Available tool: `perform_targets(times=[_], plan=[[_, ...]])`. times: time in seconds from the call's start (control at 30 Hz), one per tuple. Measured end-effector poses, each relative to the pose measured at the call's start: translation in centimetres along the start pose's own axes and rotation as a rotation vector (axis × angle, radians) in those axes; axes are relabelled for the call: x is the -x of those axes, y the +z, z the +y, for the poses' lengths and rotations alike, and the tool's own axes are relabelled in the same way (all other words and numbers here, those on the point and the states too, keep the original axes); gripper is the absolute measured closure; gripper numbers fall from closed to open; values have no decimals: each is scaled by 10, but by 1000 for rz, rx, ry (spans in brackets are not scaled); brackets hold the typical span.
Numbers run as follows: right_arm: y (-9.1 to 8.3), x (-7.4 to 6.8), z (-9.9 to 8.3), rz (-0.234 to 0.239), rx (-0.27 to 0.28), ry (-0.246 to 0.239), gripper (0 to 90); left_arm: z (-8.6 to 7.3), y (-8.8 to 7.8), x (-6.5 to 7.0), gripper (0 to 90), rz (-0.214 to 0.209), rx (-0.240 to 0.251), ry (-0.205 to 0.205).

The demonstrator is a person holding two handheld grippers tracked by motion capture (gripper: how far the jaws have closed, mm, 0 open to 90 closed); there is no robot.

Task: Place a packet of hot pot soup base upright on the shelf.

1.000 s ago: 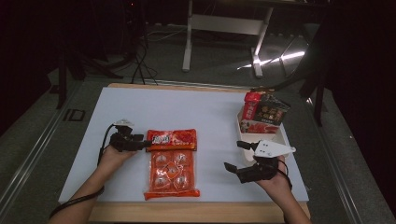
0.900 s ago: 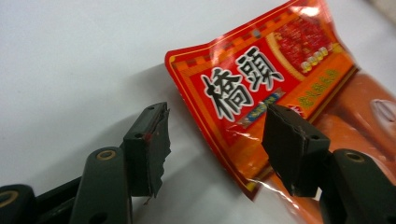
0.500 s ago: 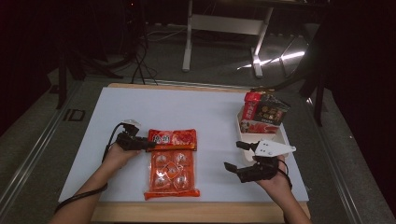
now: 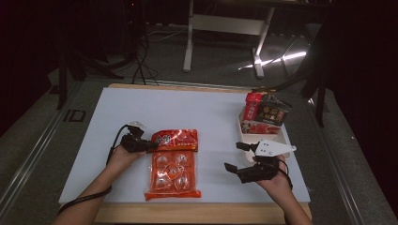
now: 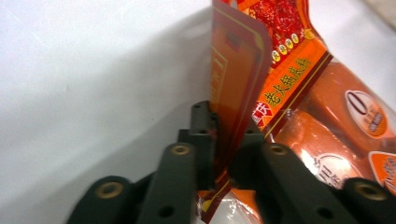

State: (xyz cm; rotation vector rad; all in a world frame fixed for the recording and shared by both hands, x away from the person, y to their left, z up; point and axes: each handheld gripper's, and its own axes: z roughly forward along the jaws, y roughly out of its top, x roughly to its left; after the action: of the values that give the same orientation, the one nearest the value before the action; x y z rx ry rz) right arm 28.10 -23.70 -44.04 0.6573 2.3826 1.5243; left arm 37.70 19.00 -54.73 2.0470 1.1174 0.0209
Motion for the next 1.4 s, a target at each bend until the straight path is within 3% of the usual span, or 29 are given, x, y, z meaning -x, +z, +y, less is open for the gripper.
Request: perform_targets(times=[0.17,0.23,0.53,0.77,1.07,1.33,1.4], plan=[[0,0,0,7,0,3,143,2,-4,5,894,28,17,27],[0,1,1,4,-1,6,143,3,-10,9,895,26,50,34],[3,-2,1,-2,-22,-6,108,10,-24,16,895,18,64,48],[1,0,2,7,-16,14,108,25,-45,35,896,-6,134,90],[-5,-1,6,-29,0,11,133,39,-57,54,896,-25,171,139],[-6,0,9,-32,8,28,149,43,-64,65,897,-39,199,169],[-6,-1,9,-37,15,37,165,45,-70,73,897,-57,215,198]])
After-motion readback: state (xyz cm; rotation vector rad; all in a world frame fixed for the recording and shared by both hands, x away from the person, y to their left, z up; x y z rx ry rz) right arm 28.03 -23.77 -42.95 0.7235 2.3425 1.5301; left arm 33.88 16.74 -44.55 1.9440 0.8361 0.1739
